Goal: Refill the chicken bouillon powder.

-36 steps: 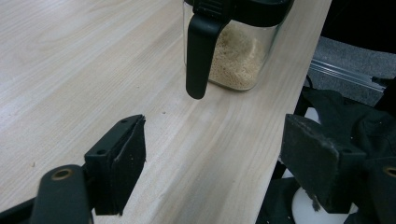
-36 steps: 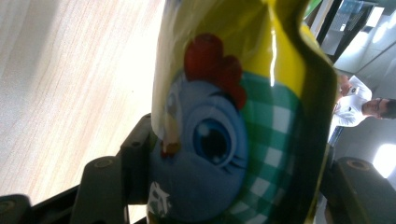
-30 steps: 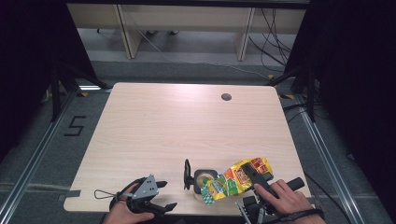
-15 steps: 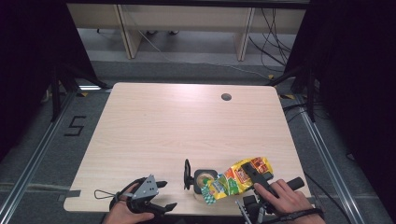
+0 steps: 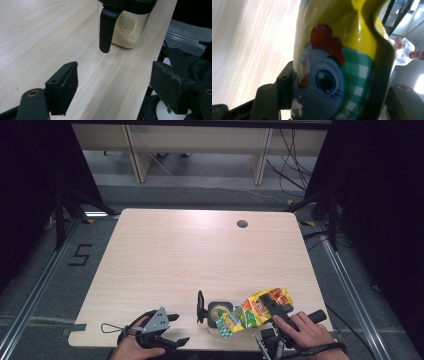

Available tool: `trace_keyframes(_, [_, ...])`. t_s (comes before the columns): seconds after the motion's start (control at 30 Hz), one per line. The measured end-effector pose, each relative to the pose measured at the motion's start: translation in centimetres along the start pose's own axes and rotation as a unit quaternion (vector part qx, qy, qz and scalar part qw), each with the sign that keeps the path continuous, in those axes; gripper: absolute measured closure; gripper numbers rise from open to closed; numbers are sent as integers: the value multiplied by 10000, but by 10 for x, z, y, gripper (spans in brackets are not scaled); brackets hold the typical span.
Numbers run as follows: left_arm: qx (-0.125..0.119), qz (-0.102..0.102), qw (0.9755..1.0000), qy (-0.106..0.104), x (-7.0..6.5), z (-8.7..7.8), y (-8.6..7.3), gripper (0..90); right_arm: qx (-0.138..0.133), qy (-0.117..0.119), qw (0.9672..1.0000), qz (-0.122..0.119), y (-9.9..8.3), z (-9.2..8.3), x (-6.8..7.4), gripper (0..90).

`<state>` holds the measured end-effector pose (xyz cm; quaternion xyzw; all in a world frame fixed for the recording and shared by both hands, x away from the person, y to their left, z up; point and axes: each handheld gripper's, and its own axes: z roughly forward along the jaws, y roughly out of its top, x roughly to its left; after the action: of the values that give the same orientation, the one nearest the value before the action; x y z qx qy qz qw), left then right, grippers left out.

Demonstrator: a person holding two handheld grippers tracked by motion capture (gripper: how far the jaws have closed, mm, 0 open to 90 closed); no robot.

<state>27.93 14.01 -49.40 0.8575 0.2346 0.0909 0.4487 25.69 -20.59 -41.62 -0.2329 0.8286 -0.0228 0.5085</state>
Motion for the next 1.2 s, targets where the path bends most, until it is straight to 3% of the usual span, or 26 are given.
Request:
trace_keyframes(0.1, [0,-3,10000,-2,0,0,0,221,-35,36,10000,85,-2,1,0,390])
trace_keyframes(0.13, [-1,-3,10000,-5,0,0,0,221,-21,83,9996,257,-4,1,2,390])
trace_keyframes(0.2, [5,2,10000,-7,0,0,0,221,-142,80,9997,155,-5,4,0,391])
trace_keyframes(0.27, [43,11,10000,-9,0,0,0,221,-172,165,9990,373,-8,5,3,391])
trace_keyframes(0.33, [48,9,10000,-45,1,0,0,221,-386,81,9976,572,-13,8,5,393])
trace_keyframes(0.47, [-2,-4,10000,-5,0,0,0,221,-577,212,9938,921,-19,13,9,394])
trace_keyframes(0.63, [-2,-44,10000,-10,0,0,0,221,-780,265,9912,1038,-24,15,10,397])
trace_keyframes(0.7, [2,-39,10000,-11,0,0,0,221,-753,251,9896,1201,-26,14,11,397])
trace_keyframes(0.73, [-3,-37,10000,-5,0,0,0,221,-874,249,9894,1128,-27,16,11,397])
trace_keyframes(0.77, [-6,-36,10000,-6,0,0,0,221,-796,318,9871,1356,-27,16,14,398])
trace_keyframes(0.8, [2,-37,10000,-10,0,0,0,221,-835,334,9863,1384,-28,17,14,397])
trace_keyframes(0.87, [2,-40,10000,-9,0,0,0,221,-863,291,9867,1349,-29,17,14,398])
trace_keyframes(0.9, [-2,-43,10000,-11,0,0,0,221,-955,328,9842,1452,-32,19,14,398])
trace_keyframes(0.93, [-2,-43,10000,-11,0,0,0,221,-955,328,9842,1452,-32,19,14,398])
trace_keyframes(0.97, [1,-39,10000,-10,0,0,0,221,-984,390,9771,1847,-33,21,21,399])
trace_keyframes(1.0, [1,-39,10000,-10,0,0,0,221,-984,390,9771,1847,-33,21,21,399])
trace_keyframes(1.03, [2,-38,10000,-9,0,0,0,221,-1117,359,9789,1670,-36,22,18,399])
trace_keyframes(1.07, [2,-38,10000,-9,0,0,0,221,-1131,376,9776,1733,-37,23,20,399])
trace_keyframes(1.1, [1,-23,10000,-12,0,0,0,221,-1110,441,9719,2029,-37,22,24,399])
trace_keyframes(1.13, [3,-4,10000,-15,0,-1,0,221,-1232,438,9744,1830,-38,23,20,399])
trace_keyframes(1.2, [0,-45,10000,-6,0,-1,0,221,-1273,435,9726,1899,-39,23,21,400])
